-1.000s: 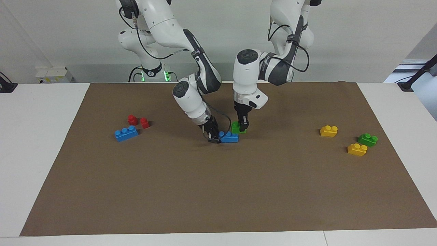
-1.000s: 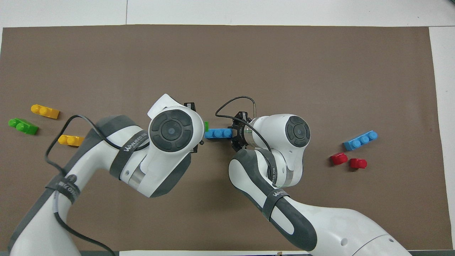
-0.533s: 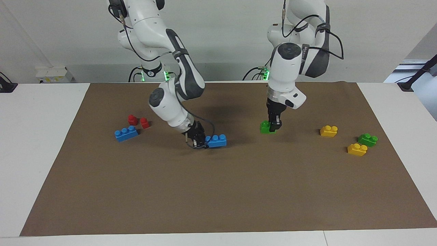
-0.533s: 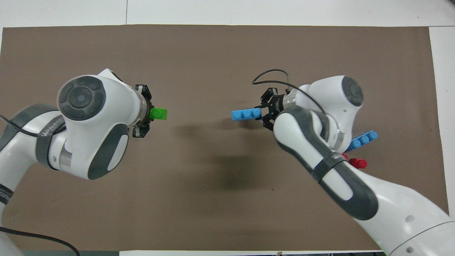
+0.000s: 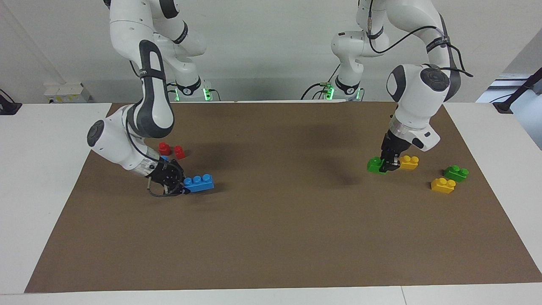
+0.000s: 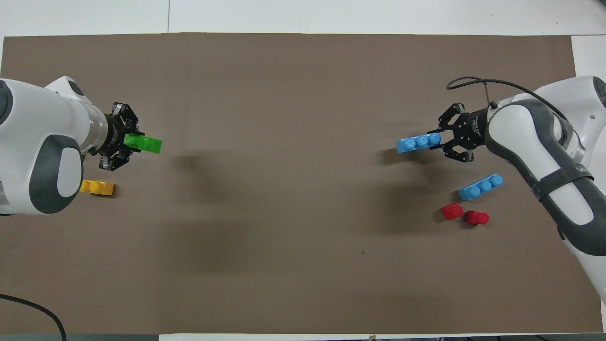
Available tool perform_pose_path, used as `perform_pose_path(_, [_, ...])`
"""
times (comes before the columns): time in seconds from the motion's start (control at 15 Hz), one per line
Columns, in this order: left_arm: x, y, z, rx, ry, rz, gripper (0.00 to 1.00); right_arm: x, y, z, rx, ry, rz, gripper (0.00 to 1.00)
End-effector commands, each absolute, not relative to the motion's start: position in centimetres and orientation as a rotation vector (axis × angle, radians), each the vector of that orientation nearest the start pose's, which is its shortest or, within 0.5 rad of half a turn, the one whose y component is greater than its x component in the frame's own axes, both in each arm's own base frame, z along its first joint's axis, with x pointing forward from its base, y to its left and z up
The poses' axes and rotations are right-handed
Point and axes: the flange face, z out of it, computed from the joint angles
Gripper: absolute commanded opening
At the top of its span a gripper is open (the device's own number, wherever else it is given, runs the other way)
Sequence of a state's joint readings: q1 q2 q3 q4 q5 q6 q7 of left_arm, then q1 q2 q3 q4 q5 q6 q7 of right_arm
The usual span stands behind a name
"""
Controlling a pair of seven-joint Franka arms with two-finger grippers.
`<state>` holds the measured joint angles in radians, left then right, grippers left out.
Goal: Remove green block with left arm and hold with right
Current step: 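Carry the green brick with the left gripper while the right gripper carries blue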
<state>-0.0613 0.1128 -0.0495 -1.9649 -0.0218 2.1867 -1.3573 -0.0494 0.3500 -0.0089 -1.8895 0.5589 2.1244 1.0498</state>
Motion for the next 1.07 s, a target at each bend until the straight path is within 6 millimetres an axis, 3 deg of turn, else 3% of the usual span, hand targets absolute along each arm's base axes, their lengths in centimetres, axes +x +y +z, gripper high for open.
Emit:
perform_pose_path(0.0, [60.3,-3.1,40.0,-2.677,-1.847,-0.133,0.00,61.3,-4.3,29.7,-2.111,1.788,0.453,0.00])
perform_pose_path(0.13, [61.1,-0.9,38.4,-2.711,-1.797,-0.158,0.00,61.1,-5.3,29.0,-2.118,1.775,0.453,0.00])
perform_pose_path(0.4, [62.4,0.3,34.9,-2.748,-1.739,-0.198,0.00,60.6,-5.9,28.6,-2.106,1.792,0.461,0.00])
perform_pose_path(0.47, [62.6,0.5,34.5,-2.760,-1.724,-0.211,0.00,60.6,-6.0,28.6,-2.103,1.797,0.465,0.08])
perform_pose_path(0.6, [63.1,1.7,33.2,-2.766,-1.710,-0.222,0.00,60.5,-6.1,28.6,-2.104,1.796,0.461,0.55])
perform_pose_path(0.67, [63.2,2.1,32.9,-2.772,-1.704,-0.235,0.00,60.6,-6.0,28.7,-2.104,1.795,0.461,0.72])
perform_pose_path(0.8, [63.7,2.4,32.2,-2.781,-1.685,-0.239,0.00,60.6,-6.5,28.7,-2.096,1.801,0.456,0.87])
perform_pose_path(1.0, [64.1,2.5,30.8,-2.785,-1.665,-0.266,0.00,60.7,-7.1,29.5,-2.088,1.803,0.443,0.96])
